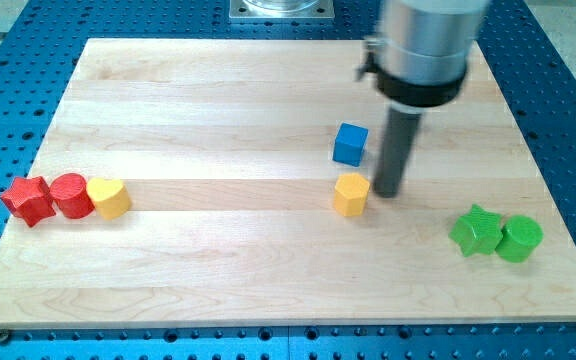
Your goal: Move the yellow hexagon parallel to the yellow heart
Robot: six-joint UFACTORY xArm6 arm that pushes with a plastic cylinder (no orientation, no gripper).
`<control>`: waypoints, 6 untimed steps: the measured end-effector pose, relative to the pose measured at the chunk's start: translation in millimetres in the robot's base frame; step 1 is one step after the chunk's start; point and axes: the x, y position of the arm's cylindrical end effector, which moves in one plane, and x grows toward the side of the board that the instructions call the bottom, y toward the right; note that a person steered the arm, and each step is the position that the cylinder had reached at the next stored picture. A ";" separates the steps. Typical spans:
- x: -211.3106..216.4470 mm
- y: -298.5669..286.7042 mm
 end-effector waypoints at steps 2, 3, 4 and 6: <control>19.2 -55.8; 24.8 -107.4; 21.8 -77.0; 34.0 -189.7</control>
